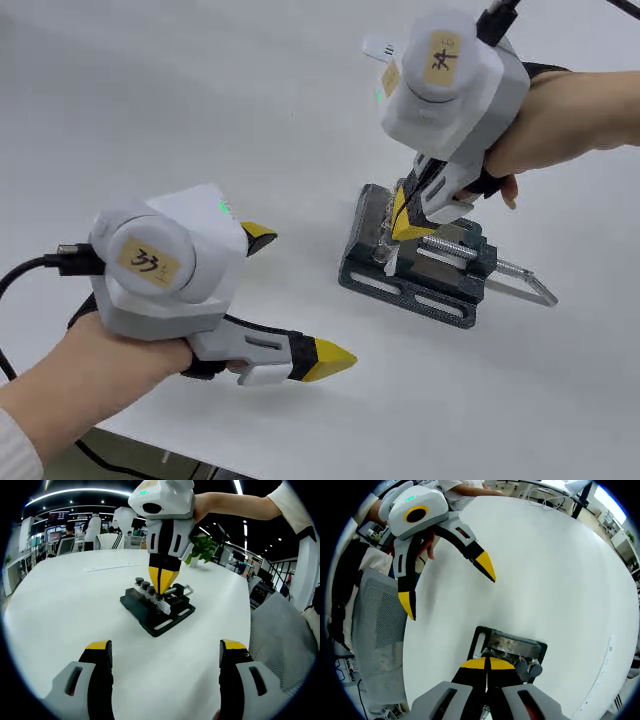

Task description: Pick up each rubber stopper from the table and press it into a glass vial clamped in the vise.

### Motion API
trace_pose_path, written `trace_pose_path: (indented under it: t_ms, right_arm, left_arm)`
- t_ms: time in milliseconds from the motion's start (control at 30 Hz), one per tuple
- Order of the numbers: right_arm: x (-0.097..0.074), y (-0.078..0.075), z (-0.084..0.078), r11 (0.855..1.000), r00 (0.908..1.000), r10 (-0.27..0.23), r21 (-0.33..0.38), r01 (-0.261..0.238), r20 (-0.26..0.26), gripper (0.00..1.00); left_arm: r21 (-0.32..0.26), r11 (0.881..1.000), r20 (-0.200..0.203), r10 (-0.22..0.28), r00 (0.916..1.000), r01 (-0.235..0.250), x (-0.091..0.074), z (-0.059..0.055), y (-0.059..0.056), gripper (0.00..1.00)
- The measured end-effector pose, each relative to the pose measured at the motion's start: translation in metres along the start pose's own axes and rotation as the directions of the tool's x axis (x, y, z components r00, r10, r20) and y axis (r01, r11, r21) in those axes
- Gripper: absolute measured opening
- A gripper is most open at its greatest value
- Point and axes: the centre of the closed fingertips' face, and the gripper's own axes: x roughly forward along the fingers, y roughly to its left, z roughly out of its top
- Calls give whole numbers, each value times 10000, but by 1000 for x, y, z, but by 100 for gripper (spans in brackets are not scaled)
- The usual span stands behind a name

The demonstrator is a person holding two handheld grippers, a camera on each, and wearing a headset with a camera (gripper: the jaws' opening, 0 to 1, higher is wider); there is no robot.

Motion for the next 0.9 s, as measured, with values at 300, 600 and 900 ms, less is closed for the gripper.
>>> trace_pose_path:
  t_ms: [300,600,900]
  right_arm:
    - [2,1,1,9999,9996,-116,-57,115,-249,0]
    - [4,-3,1,9996,9958,-243,-157,230,-883,0]
    - [2,-4,0,9997,9973,-237,-105,230,-689,0]
  left_arm:
    - [39,10000,-43,-64,10000,65,2,-1,-1,87]
    - [126,9998,2,-146,9999,146,3,4,-4,86]
    - [572,9983,4,-89,10000,89,0,19,-2,86]
